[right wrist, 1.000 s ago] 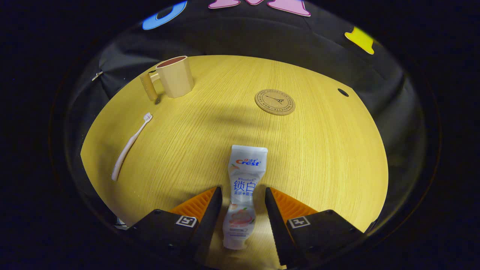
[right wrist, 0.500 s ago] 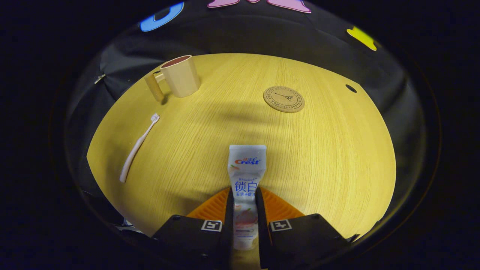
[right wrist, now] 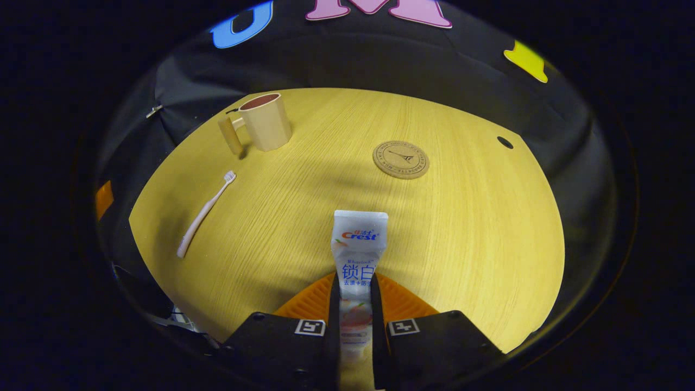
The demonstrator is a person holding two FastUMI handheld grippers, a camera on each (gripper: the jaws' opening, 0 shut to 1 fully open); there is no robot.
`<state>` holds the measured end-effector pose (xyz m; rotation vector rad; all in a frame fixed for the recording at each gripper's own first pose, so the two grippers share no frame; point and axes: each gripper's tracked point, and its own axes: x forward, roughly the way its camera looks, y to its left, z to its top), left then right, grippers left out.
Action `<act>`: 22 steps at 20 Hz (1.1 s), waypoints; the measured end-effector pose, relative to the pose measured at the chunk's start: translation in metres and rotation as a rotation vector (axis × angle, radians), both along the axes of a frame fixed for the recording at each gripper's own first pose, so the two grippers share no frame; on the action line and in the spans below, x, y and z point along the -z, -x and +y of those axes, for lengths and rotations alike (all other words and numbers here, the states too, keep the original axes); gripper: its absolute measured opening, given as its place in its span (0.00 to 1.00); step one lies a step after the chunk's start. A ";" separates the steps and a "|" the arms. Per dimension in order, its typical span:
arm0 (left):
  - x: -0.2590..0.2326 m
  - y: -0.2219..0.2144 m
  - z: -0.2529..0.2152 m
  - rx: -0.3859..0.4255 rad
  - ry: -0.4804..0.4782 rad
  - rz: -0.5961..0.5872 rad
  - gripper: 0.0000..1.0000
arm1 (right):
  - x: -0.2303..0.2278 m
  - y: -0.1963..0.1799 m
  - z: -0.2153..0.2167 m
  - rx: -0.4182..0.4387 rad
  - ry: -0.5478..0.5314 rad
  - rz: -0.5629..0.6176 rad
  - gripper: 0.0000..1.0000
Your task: Put the toothbrush and toothpaste on the desktop into the cup, then pick up the cup and place it on the coaster on the desktop.
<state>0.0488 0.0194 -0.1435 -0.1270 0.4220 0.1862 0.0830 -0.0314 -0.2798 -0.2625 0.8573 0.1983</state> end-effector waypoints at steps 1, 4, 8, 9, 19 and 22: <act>0.008 -0.005 -0.002 0.024 0.012 0.019 0.99 | -0.005 0.001 -0.002 0.004 -0.008 -0.007 0.27; 0.033 -0.019 -0.009 0.075 0.021 0.096 1.00 | -0.016 0.008 -0.009 0.019 -0.027 -0.022 0.27; 0.063 -0.046 -0.020 0.137 0.011 0.167 1.00 | -0.034 0.012 -0.022 0.025 -0.041 -0.045 0.27; 0.068 -0.052 -0.020 0.144 -0.001 0.179 1.00 | -0.040 0.013 -0.026 0.028 -0.045 -0.056 0.27; 0.127 -0.091 -0.019 0.162 0.021 0.363 0.84 | -0.067 0.032 -0.052 0.100 -0.108 -0.083 0.27; 0.138 -0.092 -0.022 0.180 0.005 0.407 0.84 | -0.073 0.031 -0.050 0.077 -0.104 -0.096 0.27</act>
